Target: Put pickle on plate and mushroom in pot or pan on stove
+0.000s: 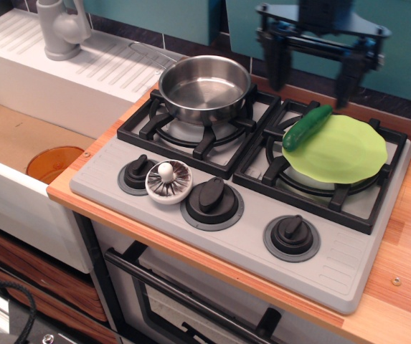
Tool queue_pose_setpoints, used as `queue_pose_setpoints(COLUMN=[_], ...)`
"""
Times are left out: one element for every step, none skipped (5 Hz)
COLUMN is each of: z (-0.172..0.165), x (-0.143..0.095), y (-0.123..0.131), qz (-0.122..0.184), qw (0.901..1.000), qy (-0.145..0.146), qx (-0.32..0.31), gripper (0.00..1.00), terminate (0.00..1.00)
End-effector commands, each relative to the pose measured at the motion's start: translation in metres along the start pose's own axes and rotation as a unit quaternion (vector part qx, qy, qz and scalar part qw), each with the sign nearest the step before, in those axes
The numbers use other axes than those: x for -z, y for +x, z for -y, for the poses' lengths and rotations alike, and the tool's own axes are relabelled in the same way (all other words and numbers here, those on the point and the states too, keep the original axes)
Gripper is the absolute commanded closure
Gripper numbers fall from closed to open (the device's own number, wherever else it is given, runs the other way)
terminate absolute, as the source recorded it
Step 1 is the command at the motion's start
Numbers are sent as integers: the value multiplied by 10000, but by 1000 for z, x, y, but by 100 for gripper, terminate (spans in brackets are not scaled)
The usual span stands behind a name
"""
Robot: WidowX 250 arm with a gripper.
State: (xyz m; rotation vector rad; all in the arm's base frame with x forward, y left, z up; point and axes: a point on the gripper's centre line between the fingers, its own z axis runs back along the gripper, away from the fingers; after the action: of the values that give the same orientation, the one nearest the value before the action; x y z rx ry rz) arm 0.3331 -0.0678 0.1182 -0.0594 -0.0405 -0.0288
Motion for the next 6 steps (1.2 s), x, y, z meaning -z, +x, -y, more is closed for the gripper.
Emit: queue_pose_setpoints(z=[-34, -62, -73, -83, -88, -89], x=[-35, -44, -41, -34, -22, -5], y=[-19, -37, -46, -52, -56, -62], qz=[777, 1213, 1539, 1746, 1788, 1904], qw=[9962, 9902, 9837, 9791, 9785, 9762], qy=[367, 682, 924, 1041, 1000, 966], qx=[114, 86, -51, -117, -241, -376], gripper=[0, 0, 0, 0, 0, 0], terminate=[0, 0, 0, 0, 0, 0])
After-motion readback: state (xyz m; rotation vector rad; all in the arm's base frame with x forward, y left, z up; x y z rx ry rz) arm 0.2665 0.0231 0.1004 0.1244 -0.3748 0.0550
